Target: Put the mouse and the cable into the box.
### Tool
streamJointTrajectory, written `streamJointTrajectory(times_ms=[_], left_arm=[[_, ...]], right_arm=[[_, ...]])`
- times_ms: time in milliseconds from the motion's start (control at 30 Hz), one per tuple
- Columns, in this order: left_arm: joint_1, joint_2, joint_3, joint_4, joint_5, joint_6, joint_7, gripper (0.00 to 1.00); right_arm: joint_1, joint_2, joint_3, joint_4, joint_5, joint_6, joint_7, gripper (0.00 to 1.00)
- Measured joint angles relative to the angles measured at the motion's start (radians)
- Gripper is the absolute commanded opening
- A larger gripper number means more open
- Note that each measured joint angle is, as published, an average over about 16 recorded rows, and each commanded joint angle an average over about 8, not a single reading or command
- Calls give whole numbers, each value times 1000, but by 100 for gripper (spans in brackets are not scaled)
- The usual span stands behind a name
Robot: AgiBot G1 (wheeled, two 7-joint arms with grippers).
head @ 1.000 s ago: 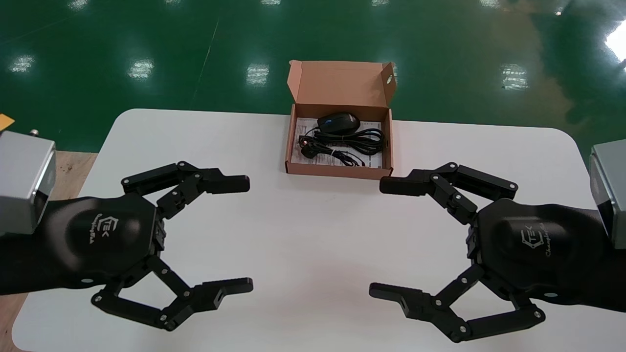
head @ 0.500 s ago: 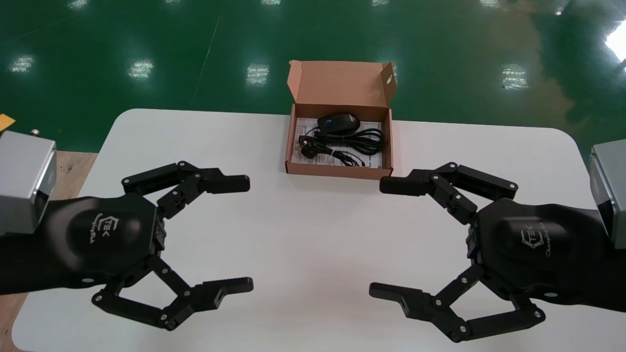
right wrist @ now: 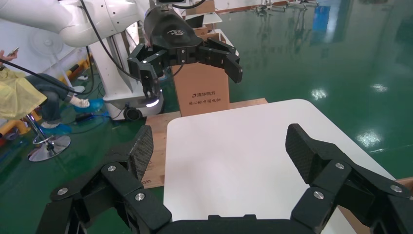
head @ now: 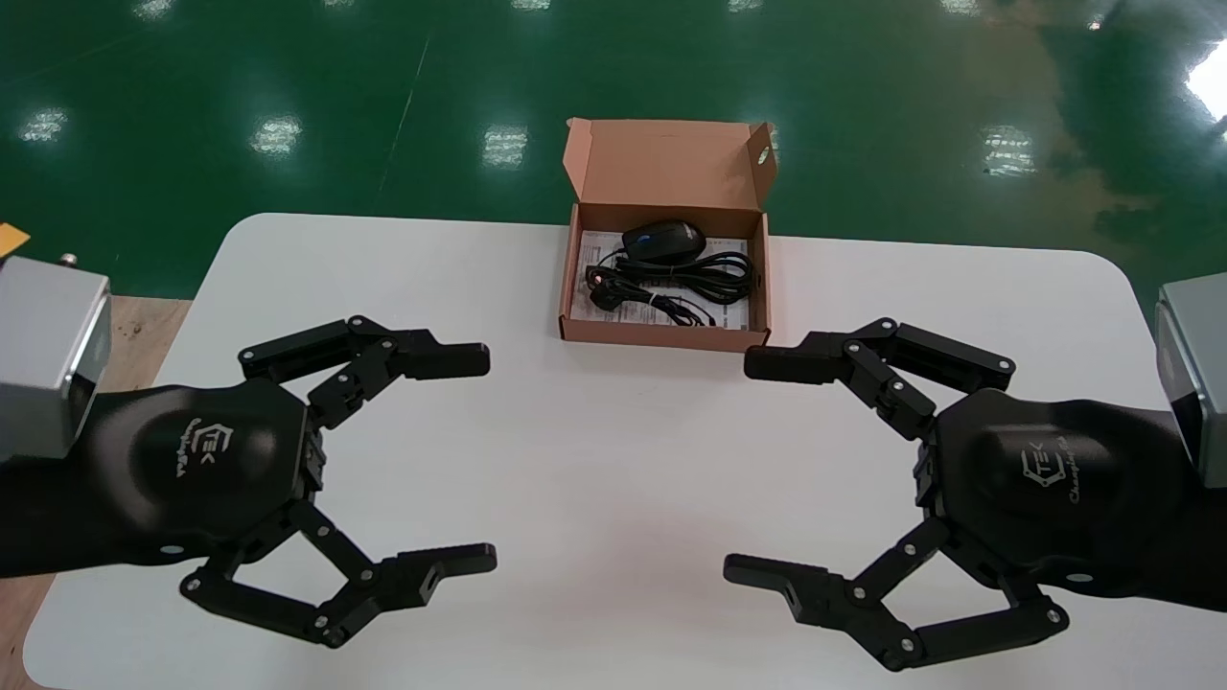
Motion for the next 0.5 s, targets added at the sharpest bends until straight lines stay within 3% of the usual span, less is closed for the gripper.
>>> streamJointTrajectory(times_ms=[500], left_arm=[[0,0,0,0,0,0,0,100]], right_arm=[[0,0,0,0,0,0,0,100]])
